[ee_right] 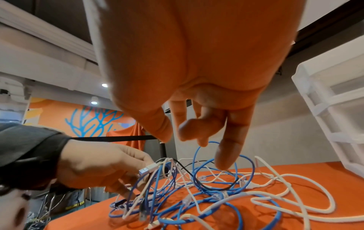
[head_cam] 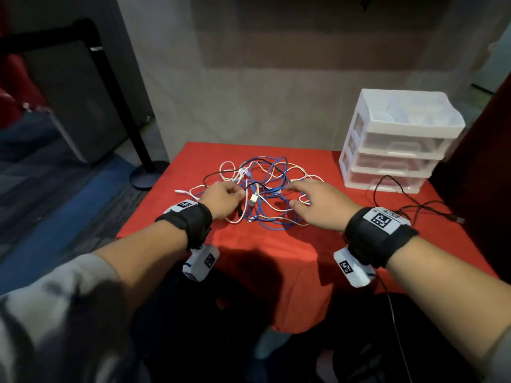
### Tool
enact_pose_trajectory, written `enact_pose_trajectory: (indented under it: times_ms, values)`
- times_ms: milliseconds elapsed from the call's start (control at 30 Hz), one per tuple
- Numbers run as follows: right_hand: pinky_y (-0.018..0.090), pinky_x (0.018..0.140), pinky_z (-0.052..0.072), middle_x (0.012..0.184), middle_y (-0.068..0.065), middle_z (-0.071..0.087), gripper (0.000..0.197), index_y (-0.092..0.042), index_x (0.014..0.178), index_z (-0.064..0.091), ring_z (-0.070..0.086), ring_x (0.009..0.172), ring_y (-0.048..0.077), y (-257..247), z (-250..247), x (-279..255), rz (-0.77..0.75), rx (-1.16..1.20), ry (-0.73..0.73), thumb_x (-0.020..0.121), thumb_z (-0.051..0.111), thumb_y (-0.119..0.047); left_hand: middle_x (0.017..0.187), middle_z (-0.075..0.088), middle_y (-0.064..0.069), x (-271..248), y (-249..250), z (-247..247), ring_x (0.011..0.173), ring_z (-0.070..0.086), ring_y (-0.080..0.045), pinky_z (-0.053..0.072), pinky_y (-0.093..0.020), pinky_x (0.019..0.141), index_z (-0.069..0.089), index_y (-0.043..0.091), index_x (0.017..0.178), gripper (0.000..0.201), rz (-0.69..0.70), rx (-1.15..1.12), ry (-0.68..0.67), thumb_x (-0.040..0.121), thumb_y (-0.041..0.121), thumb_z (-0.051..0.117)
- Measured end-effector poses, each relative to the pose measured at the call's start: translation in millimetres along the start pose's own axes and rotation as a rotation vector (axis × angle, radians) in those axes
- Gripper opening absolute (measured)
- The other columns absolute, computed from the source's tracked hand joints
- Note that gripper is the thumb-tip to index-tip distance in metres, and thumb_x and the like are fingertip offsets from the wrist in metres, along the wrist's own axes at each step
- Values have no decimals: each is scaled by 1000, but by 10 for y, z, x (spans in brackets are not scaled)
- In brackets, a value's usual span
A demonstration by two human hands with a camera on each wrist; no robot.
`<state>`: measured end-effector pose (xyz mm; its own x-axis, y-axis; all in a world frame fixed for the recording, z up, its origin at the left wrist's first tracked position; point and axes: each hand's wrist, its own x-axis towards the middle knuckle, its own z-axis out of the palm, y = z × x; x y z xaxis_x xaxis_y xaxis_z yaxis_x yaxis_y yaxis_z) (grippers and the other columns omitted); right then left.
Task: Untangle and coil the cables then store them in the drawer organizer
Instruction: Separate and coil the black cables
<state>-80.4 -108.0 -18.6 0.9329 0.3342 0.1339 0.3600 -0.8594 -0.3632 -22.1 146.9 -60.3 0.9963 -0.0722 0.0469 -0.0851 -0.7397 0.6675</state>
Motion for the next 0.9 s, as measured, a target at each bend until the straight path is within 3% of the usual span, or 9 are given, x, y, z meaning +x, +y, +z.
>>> enact_pose_trajectory:
  times_ms: [133, 233, 400, 467, 567, 667, 733, 800, 900]
  values:
    - [38, 104, 46, 125, 2, 67, 44, -23, 122, 68, 60, 120, 23, 24, -20, -105, 11, 44, 58, 87, 50, -42, 76, 70, -1, 187, 122, -214, 79, 66, -22, 42, -26, 67, 70, 18, 76, 22, 46, 143, 128, 91, 35, 69]
    - [33, 99, 47, 120, -1, 70, 24, -21, 115, 72, 63, 112, 18, 100, -56, -202, 8, 61, 128, 94, 61, -26, 75, 68, 0, 262, 348, -440, 81, 68, -24, 44, -27, 68, 71, 20, 76, 24, 127, 206, 192, 90, 40, 68]
    - [12, 67, 35, 92, -17, 65, 20, -23, 113, 73, 52, 70, -15, 49, -80, -254, -5, 196, 247, 97, 61, -19, 74, 66, -4, 186, 874, -633, 71, 61, -25, 48, -31, 65, 68, 15, 85, 25, 242, 94, 383, 94, 38, 62]
    - [11, 71, 40, 93, -15, 67, 21, -24, 118, 71, 56, 72, -11, -84, -103, -228, -9, 321, 312, 99, 63, -27, 73, 62, -8, 82, 1109, -579, 58, 60, -18, 49, -29, 58, 64, 12, 88, 14, 231, -251, 259, 97, 22, 63]
    - [28, 80, 50, 91, -9, 70, 26, -24, 115, 69, 59, 76, 2, -308, -168, -158, -9, 527, 357, 95, 67, -39, 78, 64, -11, -152, 1383, -418, 60, 61, -14, 55, -28, 55, 61, 12, 90, 12, 196, -601, 2, 96, 3, 63]
    - [42, 71, 50, 71, -8, 58, 19, -20, 96, 61, 51, 66, 9, -409, -195, -109, 1, 598, 344, 85, 71, -31, 76, 64, -9, -272, 1508, -276, 72, 60, -22, 52, -33, 69, 63, 16, 93, 14, 254, -606, -26, 93, 2, 67]
    - [49, 70, 49, 66, -8, 51, 14, -19, 92, 57, 48, 63, 13, -409, -204, -132, 18, 577, 342, 81, 63, -24, 68, 64, -3, -284, 1512, -254, 67, 58, -21, 50, -33, 68, 64, 16, 99, 15, 303, -586, -9, 92, 3, 66]
    - [48, 70, 48, 65, -7, 48, 13, -16, 89, 58, 45, 63, 14, -391, -230, -195, 22, 518, 350, 78, 55, -24, 63, 62, 2, -305, 1507, -280, 58, 54, -16, 47, -27, 62, 69, 23, 101, 20, 386, -456, 5, 90, 8, 61]
    - [38, 63, 44, 63, -5, 52, 7, -18, 80, 60, 47, 61, 12, -326, -304, -318, 7, 384, 320, 81, 53, -19, 59, 67, 8, -362, 1505, -344, 49, 50, -8, 43, -23, 54, 74, 27, 99, 32, 465, -124, -140, 89, 11, 48]
